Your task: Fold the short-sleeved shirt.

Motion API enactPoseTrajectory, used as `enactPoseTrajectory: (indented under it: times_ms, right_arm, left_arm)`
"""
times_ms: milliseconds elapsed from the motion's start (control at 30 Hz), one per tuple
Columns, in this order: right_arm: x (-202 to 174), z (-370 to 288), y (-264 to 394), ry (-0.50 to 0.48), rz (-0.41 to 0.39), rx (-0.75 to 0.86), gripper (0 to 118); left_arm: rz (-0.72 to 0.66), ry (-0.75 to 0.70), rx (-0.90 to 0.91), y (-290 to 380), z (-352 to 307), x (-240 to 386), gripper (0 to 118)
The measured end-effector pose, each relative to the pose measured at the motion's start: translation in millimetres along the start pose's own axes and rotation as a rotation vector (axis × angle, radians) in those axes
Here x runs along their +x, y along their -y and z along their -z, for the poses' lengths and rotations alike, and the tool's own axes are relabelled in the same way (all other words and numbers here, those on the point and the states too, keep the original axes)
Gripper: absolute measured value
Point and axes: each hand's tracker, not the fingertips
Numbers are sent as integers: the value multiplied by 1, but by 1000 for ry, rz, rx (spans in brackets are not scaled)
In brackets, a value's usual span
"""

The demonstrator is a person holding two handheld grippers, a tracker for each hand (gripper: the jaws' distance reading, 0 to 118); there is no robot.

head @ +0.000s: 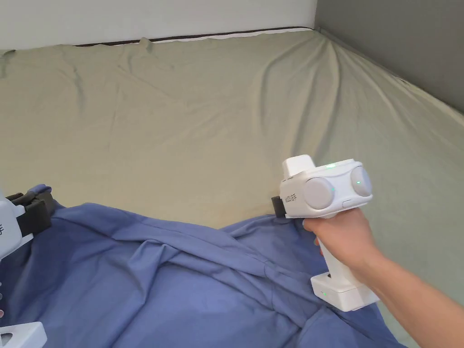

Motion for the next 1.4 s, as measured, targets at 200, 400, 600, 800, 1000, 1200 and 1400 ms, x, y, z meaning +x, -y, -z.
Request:
enactPoseTrajectory:
  times_ms: [200,400,600,800,1000,1200,1400]
  right_arm:
    - [33,-78,-10,-97,80,199,3]
    - [39,-175,3,-153,111,386,3]
    - [45,-278,17,-194,130,571,3]
    - [50,-391,21,-208,107,803,3]
    - [60,-500,24,-193,80,1055,3]
    - [76,-579,26,-141,38,1238,3]
    - [78,-606,12,-85,-23,1273,3]
  left_arm:
    - [-74,-4,129,-16,-48,-7,0]
    - [-108,-3,307,-32,-138,0,0]
    - [-91,-35,500,-50,-253,13,0]
    - [-31,-38,721,-76,-375,31,0]
    - [65,-81,908,-92,-485,51,0]
    - [113,-128,1018,-111,-554,50,0]
    - [133,-107,1014,-139,-564,42,0]
